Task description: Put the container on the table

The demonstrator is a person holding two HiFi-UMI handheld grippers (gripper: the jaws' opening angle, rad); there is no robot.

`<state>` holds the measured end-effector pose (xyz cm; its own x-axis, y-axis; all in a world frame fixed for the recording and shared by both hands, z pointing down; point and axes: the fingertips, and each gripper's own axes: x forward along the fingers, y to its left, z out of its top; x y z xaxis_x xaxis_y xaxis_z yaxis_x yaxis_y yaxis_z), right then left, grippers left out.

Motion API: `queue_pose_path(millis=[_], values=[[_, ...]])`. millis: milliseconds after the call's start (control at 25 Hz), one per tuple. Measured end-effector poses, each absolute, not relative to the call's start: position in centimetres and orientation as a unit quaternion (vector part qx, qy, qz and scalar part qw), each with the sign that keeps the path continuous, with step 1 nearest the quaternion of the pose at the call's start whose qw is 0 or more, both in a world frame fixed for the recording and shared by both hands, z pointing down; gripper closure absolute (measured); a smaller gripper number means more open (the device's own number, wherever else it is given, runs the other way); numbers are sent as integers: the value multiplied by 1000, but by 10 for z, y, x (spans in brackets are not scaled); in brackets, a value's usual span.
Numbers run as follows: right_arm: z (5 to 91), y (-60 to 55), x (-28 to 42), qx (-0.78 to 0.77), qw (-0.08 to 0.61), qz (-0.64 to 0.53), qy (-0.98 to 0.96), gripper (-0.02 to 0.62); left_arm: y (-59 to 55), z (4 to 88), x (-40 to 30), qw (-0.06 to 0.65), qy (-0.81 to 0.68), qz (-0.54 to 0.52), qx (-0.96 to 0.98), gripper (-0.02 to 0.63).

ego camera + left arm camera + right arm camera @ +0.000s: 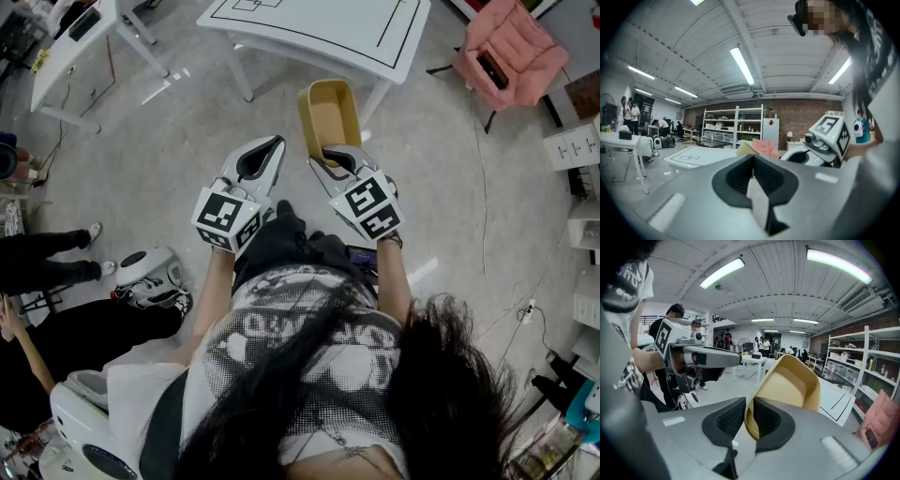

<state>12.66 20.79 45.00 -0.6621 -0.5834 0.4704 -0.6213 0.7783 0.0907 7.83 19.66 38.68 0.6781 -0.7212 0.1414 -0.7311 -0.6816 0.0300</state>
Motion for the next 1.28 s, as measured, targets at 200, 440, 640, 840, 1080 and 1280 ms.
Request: queue_pose_path(millis=[200,440,640,840,1080,1280], values=[[447,205,121,334,242,36,-910,540,194,383,70,37,-401,56,914,606],[446,207,115,332,231,37,-914,540,197,385,65,33,-406,55,912,606],[449,210,114,327,234,42,-915,540,199,386,63,33,-409,56,910,606],[453,212,112,316,233,43,-919,540,201,386,62,22,-415,60,907,606],[461,205,105,298,234,45,-924,540,193,387,53,21,-432,66,899,606],[453,193,99,286,230,48,-929,540,184,382,50,23,-440,74,895,606]])
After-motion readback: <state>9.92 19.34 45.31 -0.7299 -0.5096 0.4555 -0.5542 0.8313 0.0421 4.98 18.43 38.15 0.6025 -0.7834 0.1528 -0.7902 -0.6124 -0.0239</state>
